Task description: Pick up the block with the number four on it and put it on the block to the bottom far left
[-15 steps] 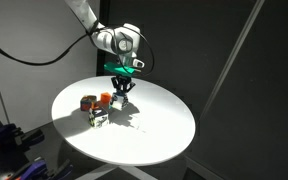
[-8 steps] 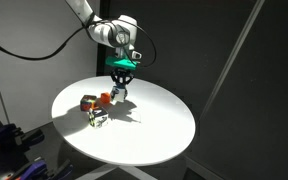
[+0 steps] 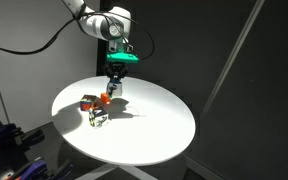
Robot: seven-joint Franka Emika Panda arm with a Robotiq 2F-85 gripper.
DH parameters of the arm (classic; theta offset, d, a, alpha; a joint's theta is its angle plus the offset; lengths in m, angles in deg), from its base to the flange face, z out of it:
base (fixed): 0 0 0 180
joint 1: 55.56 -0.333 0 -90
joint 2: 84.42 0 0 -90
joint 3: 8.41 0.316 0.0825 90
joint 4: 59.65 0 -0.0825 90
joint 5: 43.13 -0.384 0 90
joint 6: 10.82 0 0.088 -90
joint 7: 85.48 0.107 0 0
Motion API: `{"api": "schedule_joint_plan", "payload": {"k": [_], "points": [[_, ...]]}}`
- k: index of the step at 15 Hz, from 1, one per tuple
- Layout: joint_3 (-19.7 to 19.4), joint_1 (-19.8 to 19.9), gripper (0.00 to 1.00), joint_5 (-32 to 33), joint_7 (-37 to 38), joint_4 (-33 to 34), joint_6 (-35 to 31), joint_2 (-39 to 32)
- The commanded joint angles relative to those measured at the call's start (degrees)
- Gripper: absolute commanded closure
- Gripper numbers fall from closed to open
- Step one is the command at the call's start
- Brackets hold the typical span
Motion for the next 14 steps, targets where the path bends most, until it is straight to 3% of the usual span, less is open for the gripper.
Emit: {"api": "schedule_joint_plan", "payload": {"k": [1, 5, 14], "points": [[0.50, 0.08, 0.94, 0.44, -8.89, -4.75, 0.12, 4.60], [-0.07, -0.81, 0.94, 0.62, -13.94, -8.86, -0.46, 7.33], [-1.25, -1.68, 0.94, 1.16, -17.76, -18.39, -3.45, 13.20]]}}
